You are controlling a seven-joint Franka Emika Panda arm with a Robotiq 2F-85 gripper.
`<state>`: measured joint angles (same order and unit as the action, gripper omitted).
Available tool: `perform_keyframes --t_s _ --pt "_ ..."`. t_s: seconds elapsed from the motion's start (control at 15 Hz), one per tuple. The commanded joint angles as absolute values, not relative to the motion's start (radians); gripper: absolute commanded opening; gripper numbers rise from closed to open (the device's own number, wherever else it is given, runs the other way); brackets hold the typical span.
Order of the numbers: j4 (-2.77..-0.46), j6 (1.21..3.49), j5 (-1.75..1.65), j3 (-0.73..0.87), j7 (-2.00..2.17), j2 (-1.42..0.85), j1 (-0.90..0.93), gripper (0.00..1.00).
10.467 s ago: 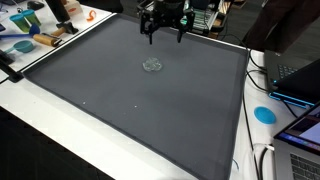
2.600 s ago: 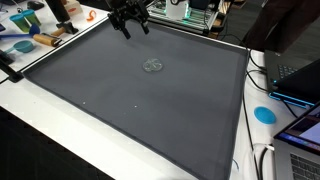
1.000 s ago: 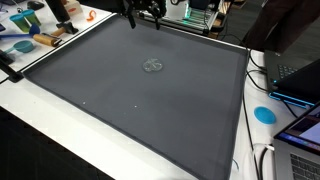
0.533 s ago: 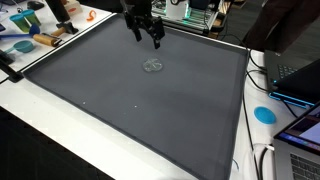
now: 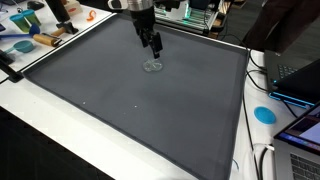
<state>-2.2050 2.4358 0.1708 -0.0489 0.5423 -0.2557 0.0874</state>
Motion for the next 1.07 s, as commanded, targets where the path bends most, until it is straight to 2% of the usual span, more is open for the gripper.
perform_keyframes --t_s 0.0,0.67,0.73,0.8,0.93,1.0 --pt "-2.246 2.469 0.163 -0.029 0.594 -0.272 0.113 1.0" --pt "-2.264 2.555 0.16 -0.017 0.63 -0.355 0.135 1.0" --pt "-2.263 2.565 0.16 -0.016 0.629 -0.363 0.137 0.96" --pt "-2.263 2.576 0.158 -0.012 0.633 -0.369 0.142 0.75" --pt "-2.264 2.596 0.155 -0.007 0.634 -0.378 0.149 0.69" --pt "-2.263 2.603 0.156 -0.005 0.633 -0.38 0.152 0.62"
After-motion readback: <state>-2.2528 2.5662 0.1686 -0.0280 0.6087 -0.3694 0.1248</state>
